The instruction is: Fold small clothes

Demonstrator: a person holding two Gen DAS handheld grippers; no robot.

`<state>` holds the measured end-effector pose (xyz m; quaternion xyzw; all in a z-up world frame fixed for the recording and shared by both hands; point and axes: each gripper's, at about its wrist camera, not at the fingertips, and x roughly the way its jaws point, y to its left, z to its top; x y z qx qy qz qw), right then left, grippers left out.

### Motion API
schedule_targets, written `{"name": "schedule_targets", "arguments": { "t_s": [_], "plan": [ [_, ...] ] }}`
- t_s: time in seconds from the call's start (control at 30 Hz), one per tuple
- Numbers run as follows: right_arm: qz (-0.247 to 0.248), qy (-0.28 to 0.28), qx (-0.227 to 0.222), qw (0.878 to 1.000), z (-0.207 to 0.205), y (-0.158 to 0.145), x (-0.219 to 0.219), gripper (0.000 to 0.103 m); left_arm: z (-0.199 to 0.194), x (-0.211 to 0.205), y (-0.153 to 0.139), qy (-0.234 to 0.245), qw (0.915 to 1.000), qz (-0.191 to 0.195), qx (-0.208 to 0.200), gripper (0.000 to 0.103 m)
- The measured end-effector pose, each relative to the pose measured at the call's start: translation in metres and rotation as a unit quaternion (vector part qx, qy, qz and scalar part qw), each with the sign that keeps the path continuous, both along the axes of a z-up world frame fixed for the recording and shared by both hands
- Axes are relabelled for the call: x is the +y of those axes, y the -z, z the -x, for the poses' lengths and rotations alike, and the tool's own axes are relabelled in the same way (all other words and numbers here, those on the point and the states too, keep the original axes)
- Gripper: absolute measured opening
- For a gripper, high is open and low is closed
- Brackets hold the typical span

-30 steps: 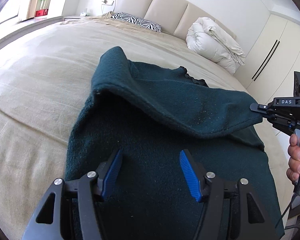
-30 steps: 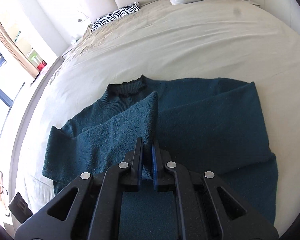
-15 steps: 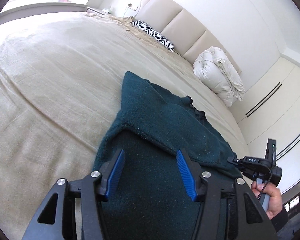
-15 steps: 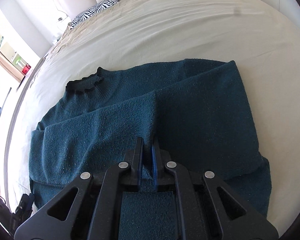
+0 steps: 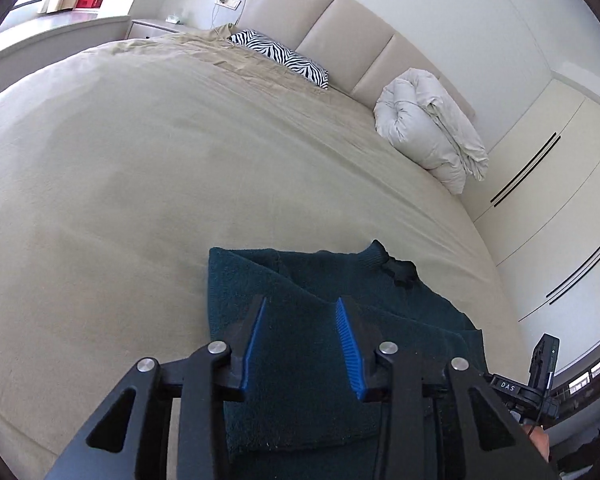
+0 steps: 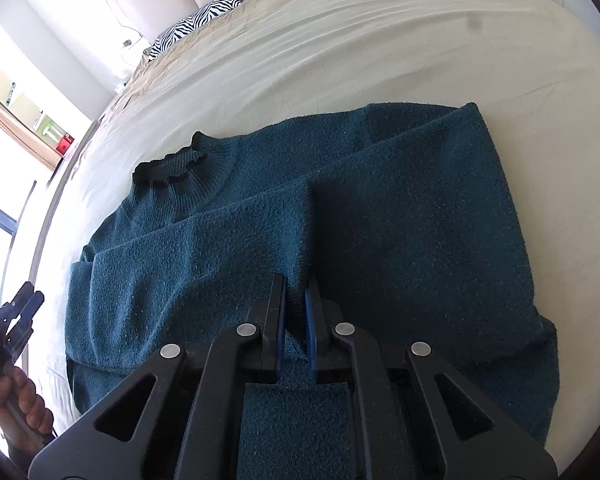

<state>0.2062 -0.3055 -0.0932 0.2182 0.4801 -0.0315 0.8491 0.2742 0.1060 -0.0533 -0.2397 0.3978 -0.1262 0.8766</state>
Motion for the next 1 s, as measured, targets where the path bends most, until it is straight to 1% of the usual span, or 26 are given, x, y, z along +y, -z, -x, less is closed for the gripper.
{"name": "schedule_targets", "arguments": {
  "t_s": [0.07,0.17,0.2,0.23,0.27,0.3,0.37,0.4,0.5,0.53,0.6,0.67,0.73,0.87,1.0],
  "plan": [
    [0.008,-0.005,-0.001,1.0,-0.001,-0.001,0.003,0.009,-0.015,-0.008,0.013,0.011,0.9996,-0.014,0.023,0.032],
    [0.022,-0.016,-0.001,1.0,-0.005,0.0,0.009,0.01,-0.028,-0.017,0.036,0.017,0.9968,-0.057,0.053,0.028],
    [0.022,-0.017,-0.001,1.0,-0.006,0.001,0.01,0.01,-0.03,-0.014,0.045,0.014,0.996,-0.062,0.063,0.024],
    [0.021,-0.018,-0.002,1.0,-0.008,0.001,0.011,0.01,-0.032,-0.011,0.05,0.011,0.9958,-0.062,0.067,0.014],
    [0.019,-0.019,-0.004,1.0,-0.009,0.002,0.011,0.01,-0.034,-0.005,0.054,0.006,0.9958,-0.061,0.067,0.008],
    [0.015,-0.018,-0.006,1.0,-0.009,0.002,0.011,0.01,-0.036,0.0,0.057,0.003,0.9962,-0.052,0.07,0.005],
    [0.005,-0.017,-0.01,1.0,-0.011,0.005,0.008,0.01,-0.042,0.012,0.061,-0.001,0.9968,-0.019,0.078,0.005],
    [-0.001,-0.016,-0.012,1.0,-0.012,0.006,0.007,0.01,-0.045,0.014,0.061,-0.001,0.9967,-0.017,0.079,0.005],
    [-0.015,-0.013,-0.018,1.0,-0.012,0.009,0.004,0.01,-0.058,0.008,0.058,0.004,0.9961,-0.042,0.077,0.005],
    [-0.018,-0.013,-0.019,1.0,-0.012,0.009,0.003,0.01,-0.06,0.007,0.057,0.004,0.996,-0.044,0.078,0.005],
    [-0.023,-0.012,-0.02,0.999,-0.011,0.01,0.001,0.01,-0.061,0.009,0.056,0.003,0.996,-0.035,0.083,0.005],
    [-0.03,-0.012,-0.02,0.999,-0.009,0.009,0.0,0.01,-0.051,0.011,0.053,0.005,0.9961,-0.033,0.082,0.005],
    [-0.036,-0.012,-0.02,0.999,-0.007,0.009,-0.002,0.01,-0.033,0.007,0.049,0.015,0.996,-0.045,0.076,0.005],
    [-0.045,-0.007,-0.023,0.999,-0.003,0.01,-0.005,0.01,0.011,-0.007,0.042,0.036,0.9937,-0.089,0.057,0.005],
    [-0.046,0.005,-0.02,0.999,-0.002,0.01,-0.004,0.01,0.043,-0.017,0.037,0.039,0.9882,-0.145,0.03,0.007]
  ]
}}
